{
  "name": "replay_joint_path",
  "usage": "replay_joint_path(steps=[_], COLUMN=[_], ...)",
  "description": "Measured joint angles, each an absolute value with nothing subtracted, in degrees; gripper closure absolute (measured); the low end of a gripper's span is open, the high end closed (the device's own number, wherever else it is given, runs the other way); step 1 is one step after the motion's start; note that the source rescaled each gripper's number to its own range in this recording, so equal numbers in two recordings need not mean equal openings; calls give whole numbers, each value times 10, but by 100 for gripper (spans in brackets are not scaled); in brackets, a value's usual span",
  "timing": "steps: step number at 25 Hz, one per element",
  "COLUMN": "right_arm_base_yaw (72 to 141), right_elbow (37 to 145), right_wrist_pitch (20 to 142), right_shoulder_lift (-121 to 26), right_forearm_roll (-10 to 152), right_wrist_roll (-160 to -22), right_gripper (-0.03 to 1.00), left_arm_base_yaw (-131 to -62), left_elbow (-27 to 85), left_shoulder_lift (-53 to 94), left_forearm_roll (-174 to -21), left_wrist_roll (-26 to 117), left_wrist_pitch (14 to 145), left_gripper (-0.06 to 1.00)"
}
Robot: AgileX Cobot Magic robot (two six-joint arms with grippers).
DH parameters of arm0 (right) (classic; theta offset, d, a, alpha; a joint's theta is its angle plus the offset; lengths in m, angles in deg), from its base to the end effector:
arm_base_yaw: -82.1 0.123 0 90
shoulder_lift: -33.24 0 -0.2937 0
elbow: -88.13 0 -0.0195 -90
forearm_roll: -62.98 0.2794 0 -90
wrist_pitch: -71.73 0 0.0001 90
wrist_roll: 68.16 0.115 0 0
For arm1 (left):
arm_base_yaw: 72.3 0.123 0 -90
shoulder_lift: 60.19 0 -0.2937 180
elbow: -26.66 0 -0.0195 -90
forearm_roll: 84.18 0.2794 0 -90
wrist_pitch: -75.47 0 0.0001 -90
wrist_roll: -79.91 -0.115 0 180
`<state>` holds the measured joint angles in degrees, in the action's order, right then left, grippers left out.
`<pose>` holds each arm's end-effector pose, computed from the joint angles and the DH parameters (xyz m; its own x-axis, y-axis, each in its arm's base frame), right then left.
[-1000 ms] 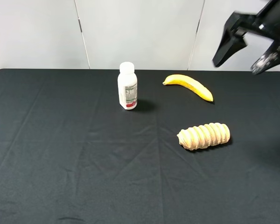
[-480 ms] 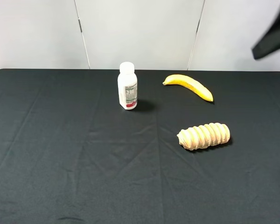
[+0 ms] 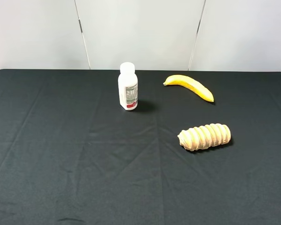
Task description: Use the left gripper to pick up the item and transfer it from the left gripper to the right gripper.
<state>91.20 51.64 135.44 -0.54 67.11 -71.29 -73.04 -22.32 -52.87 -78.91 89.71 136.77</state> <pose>0.0925 0.0223 0.3193 -0.6801 -0.1318 -0.7211 -0.2192 0.9753 0.0285 0.0321 0.0089 0.2787 -0.4506 -0.1202 -0.8846 -0.1165 0.9903 -0.0753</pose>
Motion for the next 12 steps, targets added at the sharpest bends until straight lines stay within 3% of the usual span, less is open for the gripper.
replay_joint_path(steps=[12], right_arm_base_yaw=[912], right_elbow=[410], right_wrist_pitch=[1317], right_shoulder_lift=[258], right_forearm_roll=[673], right_wrist_roll=[-693], right_gripper=[-3], left_arm_base_yaw=[-730], left_elbow=[-223], left_shoulder_lift=[-529], left_forearm_roll=[-789], left_wrist_roll=[897], left_wrist_pitch=[1368], left_gripper=[-5])
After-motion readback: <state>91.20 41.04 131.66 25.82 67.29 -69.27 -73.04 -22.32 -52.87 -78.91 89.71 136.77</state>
